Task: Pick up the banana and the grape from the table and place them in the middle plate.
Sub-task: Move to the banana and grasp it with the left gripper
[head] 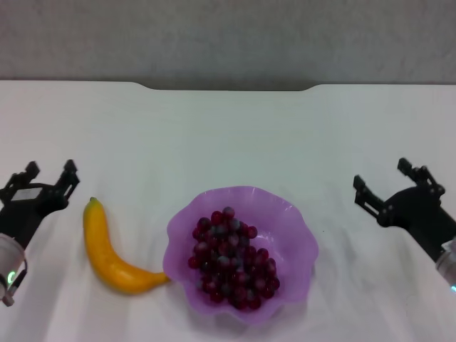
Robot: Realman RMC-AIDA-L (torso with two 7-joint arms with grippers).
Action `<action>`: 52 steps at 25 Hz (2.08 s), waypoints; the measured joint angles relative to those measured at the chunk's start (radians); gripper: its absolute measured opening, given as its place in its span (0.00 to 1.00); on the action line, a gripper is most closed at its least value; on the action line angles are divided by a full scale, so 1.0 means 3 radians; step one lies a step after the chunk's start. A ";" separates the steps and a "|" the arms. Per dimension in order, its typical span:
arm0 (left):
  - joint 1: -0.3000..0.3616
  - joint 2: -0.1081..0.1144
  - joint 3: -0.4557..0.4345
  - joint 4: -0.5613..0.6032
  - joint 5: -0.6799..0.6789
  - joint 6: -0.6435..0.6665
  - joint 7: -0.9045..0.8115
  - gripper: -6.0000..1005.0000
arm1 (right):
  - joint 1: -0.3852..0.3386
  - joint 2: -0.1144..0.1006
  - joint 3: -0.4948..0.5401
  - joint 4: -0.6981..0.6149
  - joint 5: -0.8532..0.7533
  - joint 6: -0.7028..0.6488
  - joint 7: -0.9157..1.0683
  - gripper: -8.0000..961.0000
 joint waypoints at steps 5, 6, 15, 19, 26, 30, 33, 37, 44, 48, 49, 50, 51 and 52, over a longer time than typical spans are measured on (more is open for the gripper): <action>0.0136 0.0235 -0.0086 -0.0812 0.0094 -0.0905 0.0098 0.71 | 0.0039 -0.0002 -0.0009 0.0055 0.0010 0.0191 -0.0031 0.94; 0.0171 0.0272 -0.0161 -0.1050 0.0103 -0.1233 0.0202 0.71 | 0.0039 -0.0003 -0.0009 0.0053 0.0012 0.0193 -0.0031 0.94; 0.0426 -0.0083 -0.1598 -0.2511 0.0056 -0.3883 0.1611 0.71 | 0.0062 -0.0009 0.0026 0.0056 0.0022 0.0404 -0.0016 0.94; 0.0362 -0.0072 -0.1932 -0.2783 -0.0001 -0.4699 0.1530 0.71 | 0.0073 -0.0010 0.0031 0.0058 0.0093 0.0496 -0.0015 0.94; 0.0226 -0.0071 -0.2244 -0.3028 0.0254 -0.5554 0.0912 0.75 | 0.0088 -0.0015 0.0035 0.0054 0.0152 0.0552 -0.0021 0.94; 0.0102 -0.0080 -0.2173 -0.3012 0.0720 -0.5770 0.0525 0.88 | 0.0088 -0.0014 0.0032 0.0059 0.0152 0.0553 -0.0025 0.94; -0.0028 -0.0085 -0.1962 -0.2945 0.1283 -0.5919 0.0011 0.88 | 0.0088 -0.0015 0.0027 0.0059 0.0151 0.0553 -0.0025 0.94; -0.0172 -0.0073 -0.1805 -0.2886 0.1417 -0.6119 -0.0207 0.87 | 0.0088 -0.0016 0.0024 0.0055 0.0151 0.0553 -0.0016 0.94; -0.0396 -0.0076 -0.1539 -0.2848 0.1417 -0.6366 -0.0379 0.86 | 0.0074 -0.0016 0.0017 0.0056 0.0150 0.0553 -0.0013 0.94; -0.0532 -0.0077 -0.1534 -0.2664 0.1418 -0.6342 -0.0411 0.86 | 0.0074 -0.0016 0.0016 0.0058 0.0150 0.0552 -0.0013 0.94; -0.0573 -0.0077 -0.1545 -0.2615 0.1419 -0.6332 -0.0419 0.85 | 0.0075 -0.0016 0.0015 0.0058 0.0150 0.0552 -0.0013 0.94; -0.0616 -0.0076 -0.1556 -0.2553 0.1418 -0.6330 -0.0433 0.85 | 0.0077 -0.0016 0.0014 0.0057 0.0151 0.0553 -0.0013 0.94; -0.0654 -0.0072 -0.1567 -0.2498 0.1418 -0.6320 -0.0446 0.85 | 0.0079 -0.0016 0.0011 0.0057 0.0150 0.0553 -0.0013 0.94; -0.0678 -0.0067 -0.1570 -0.2437 0.1417 -0.6308 -0.0461 0.85 | 0.0080 -0.0016 0.0009 0.0057 0.0151 0.0553 -0.0014 0.94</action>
